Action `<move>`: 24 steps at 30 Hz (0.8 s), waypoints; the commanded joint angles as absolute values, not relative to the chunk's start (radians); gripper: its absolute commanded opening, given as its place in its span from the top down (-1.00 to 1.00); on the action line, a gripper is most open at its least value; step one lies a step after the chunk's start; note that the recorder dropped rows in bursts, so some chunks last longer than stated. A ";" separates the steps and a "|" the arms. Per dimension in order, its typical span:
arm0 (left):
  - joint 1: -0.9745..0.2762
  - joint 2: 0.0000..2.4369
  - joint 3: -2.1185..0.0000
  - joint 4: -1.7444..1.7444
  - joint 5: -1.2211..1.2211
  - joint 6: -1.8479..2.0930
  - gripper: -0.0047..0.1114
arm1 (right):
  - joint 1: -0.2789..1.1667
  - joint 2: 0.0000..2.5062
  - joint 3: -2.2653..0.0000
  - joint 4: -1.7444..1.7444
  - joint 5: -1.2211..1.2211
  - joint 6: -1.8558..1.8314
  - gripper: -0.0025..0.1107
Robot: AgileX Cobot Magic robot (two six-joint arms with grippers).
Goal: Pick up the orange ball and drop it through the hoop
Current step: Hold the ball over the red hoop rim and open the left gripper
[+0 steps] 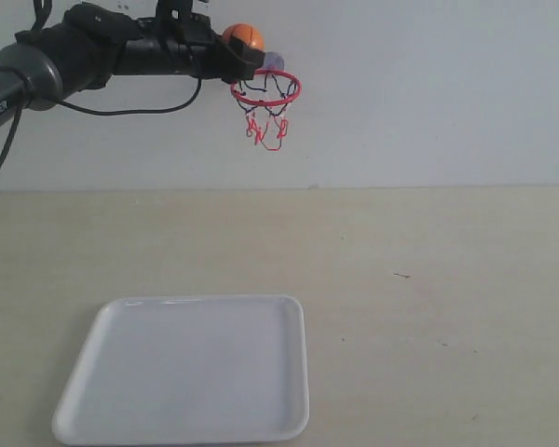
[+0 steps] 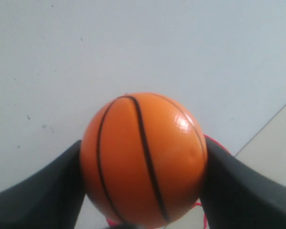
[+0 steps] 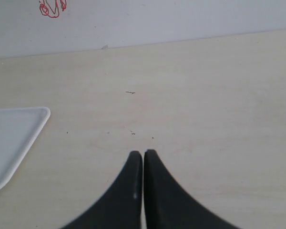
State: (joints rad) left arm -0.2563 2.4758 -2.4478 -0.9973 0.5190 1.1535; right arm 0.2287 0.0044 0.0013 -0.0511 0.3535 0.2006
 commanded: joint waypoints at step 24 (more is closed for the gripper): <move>-0.250 2.469 -2.455 -1.056 0.516 1.175 -0.36 | 0.231 0.000 0.000 -0.058 0.350 0.200 0.96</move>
State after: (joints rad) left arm -0.2563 2.4758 -2.4478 -1.0448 0.5255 1.1791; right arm 0.2287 0.0044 0.0013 -0.0511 0.3535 0.2006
